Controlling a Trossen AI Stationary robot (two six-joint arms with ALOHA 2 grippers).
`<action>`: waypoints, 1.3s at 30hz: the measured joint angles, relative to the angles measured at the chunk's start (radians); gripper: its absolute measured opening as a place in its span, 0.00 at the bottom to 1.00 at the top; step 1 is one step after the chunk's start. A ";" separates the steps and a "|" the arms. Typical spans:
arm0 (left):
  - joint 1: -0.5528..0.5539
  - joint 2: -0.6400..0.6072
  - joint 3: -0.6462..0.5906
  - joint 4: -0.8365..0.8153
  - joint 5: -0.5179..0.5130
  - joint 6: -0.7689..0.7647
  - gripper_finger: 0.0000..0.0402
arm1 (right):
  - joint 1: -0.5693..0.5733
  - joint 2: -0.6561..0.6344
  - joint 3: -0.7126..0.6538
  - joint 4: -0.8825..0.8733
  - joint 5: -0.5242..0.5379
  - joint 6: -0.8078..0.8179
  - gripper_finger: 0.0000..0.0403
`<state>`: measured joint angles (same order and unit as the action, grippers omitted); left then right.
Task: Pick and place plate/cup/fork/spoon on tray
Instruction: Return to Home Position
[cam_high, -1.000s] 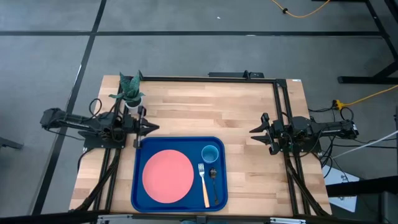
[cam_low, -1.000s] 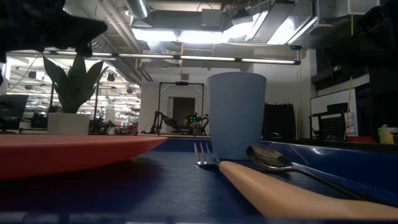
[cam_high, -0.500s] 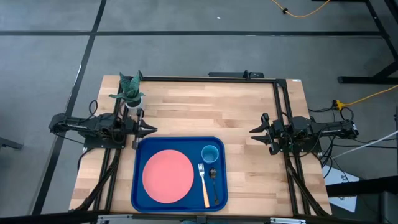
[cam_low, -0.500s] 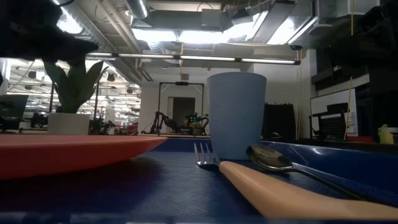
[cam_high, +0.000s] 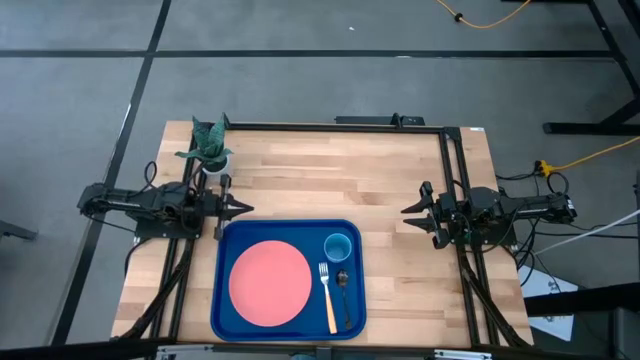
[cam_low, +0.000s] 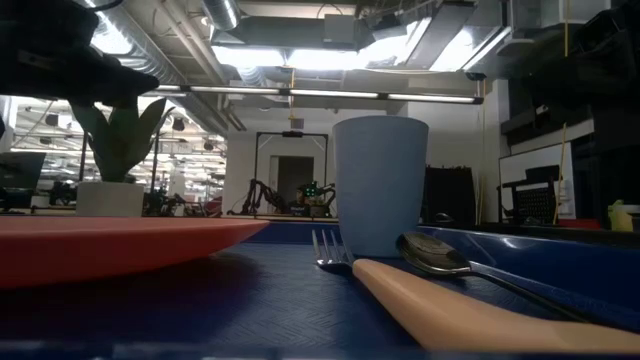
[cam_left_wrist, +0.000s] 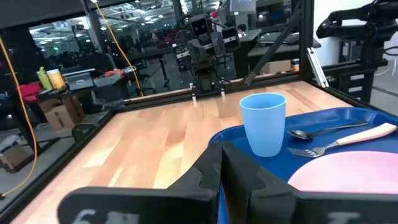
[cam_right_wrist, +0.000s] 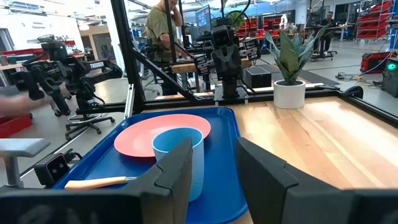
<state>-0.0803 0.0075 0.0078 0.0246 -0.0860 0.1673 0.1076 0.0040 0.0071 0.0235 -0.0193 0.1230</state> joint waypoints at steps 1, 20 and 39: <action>0.000 0.001 0.000 0.000 0.001 0.000 0.01 | 0.000 0.000 0.000 0.000 0.000 0.000 0.32; 0.000 0.000 0.000 0.000 -0.001 0.000 0.07 | 0.000 0.000 0.000 0.000 0.000 0.000 0.32; 0.000 0.000 0.000 0.000 -0.001 0.000 0.07 | 0.000 0.000 0.000 0.000 0.000 0.000 0.32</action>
